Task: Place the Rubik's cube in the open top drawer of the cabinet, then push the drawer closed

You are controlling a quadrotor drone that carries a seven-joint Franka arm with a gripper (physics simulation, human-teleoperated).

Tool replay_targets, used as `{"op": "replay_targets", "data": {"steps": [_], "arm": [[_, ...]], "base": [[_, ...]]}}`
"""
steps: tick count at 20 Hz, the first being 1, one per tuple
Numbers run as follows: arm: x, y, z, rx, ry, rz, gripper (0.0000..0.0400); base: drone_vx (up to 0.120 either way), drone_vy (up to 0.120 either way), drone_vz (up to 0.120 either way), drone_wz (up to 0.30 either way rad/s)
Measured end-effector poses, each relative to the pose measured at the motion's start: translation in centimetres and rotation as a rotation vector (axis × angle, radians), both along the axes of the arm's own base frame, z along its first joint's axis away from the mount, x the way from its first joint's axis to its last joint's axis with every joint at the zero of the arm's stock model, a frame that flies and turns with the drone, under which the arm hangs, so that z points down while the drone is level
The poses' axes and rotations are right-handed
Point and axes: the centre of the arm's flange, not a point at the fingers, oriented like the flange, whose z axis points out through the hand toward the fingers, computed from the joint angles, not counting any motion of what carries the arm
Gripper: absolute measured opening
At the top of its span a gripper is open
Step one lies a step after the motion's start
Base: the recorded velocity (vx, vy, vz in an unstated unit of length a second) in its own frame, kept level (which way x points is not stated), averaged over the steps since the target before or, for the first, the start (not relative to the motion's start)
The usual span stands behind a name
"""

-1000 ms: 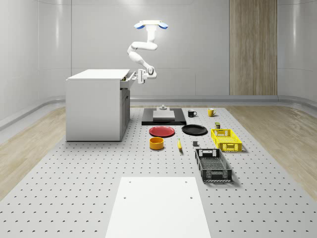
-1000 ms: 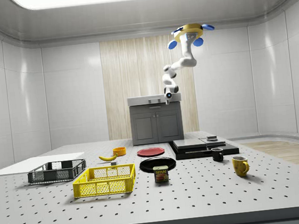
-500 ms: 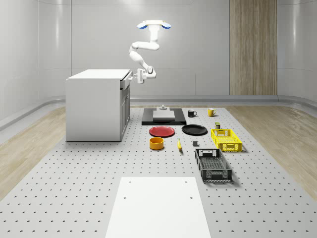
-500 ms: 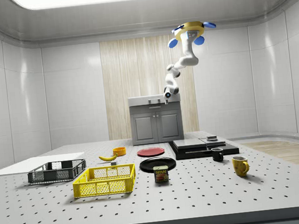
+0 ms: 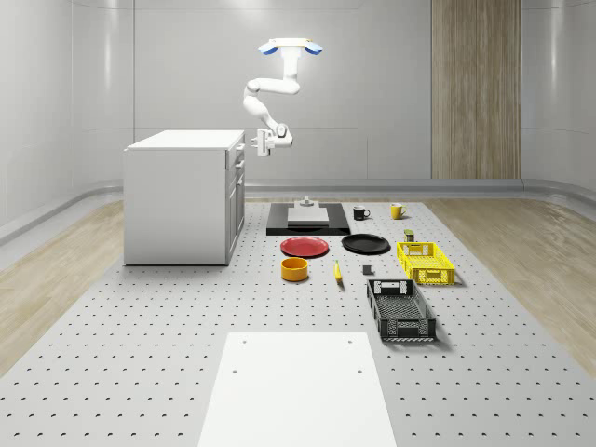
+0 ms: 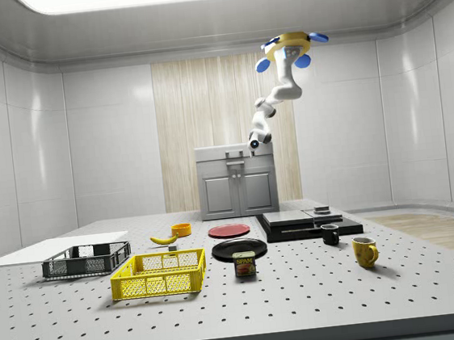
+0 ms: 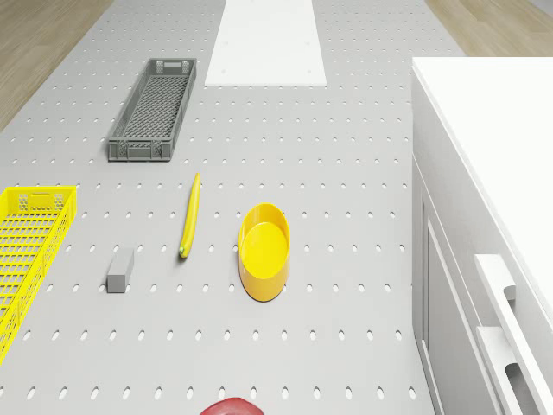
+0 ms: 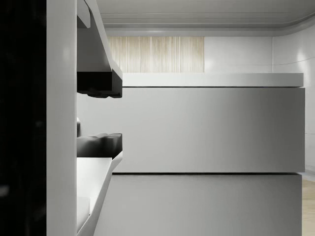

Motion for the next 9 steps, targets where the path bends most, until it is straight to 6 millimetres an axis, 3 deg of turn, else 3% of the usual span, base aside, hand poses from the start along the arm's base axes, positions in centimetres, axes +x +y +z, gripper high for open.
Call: {"op": "replay_targets", "data": {"steps": [9], "arm": [[0.02,0.12,-0.03,0.0,0.0,0.0,0.0105]], "base": [[0.0,0.0,0.0,0.0]]}}
